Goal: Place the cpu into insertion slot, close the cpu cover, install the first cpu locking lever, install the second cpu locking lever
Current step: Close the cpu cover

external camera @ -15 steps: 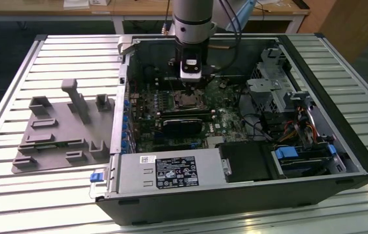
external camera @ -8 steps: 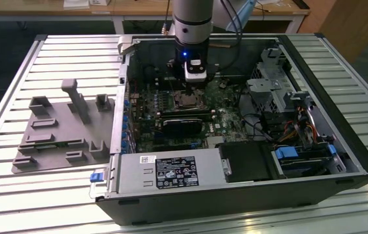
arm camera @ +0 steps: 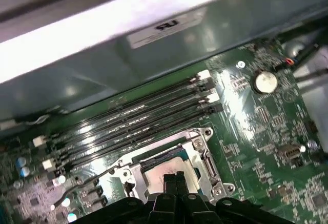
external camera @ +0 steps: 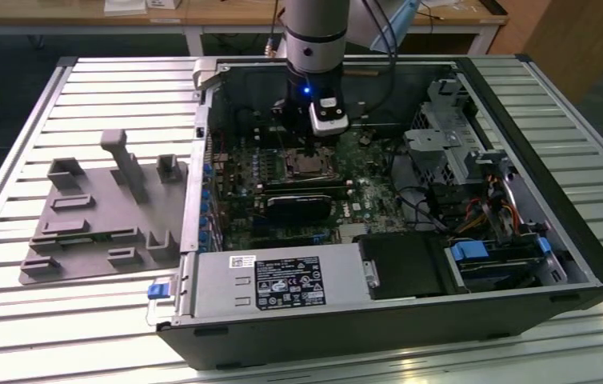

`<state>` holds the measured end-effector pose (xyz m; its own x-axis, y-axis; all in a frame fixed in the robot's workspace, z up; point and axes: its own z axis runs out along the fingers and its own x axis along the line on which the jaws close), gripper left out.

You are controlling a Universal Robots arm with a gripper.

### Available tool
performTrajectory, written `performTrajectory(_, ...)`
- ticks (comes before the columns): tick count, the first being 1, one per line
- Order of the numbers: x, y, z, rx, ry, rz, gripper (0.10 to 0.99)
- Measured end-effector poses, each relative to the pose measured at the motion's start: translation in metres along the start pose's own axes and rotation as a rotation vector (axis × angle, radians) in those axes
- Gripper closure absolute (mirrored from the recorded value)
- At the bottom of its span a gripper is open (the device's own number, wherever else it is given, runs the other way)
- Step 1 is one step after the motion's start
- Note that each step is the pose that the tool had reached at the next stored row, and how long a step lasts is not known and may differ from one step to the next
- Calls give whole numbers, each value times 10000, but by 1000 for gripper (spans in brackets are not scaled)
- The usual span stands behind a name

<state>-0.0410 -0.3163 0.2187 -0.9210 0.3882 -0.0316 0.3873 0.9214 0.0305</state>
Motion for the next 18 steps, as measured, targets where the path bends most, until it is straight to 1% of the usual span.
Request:
performTrajectory(3, -1, -1, 2, -23, -5, -449, 984)
performTrajectory(6, -4, -12, 3, -51, -45, -732, 984)
performTrajectory(12, -16, -62, 2, -110, -151, -1023, 984)
performTrajectory(15, -16, -75, 2, -149, -162, -1179, 984)
performTrajectory(18, -12, -90, 3, -218, -171, -1283, 984)
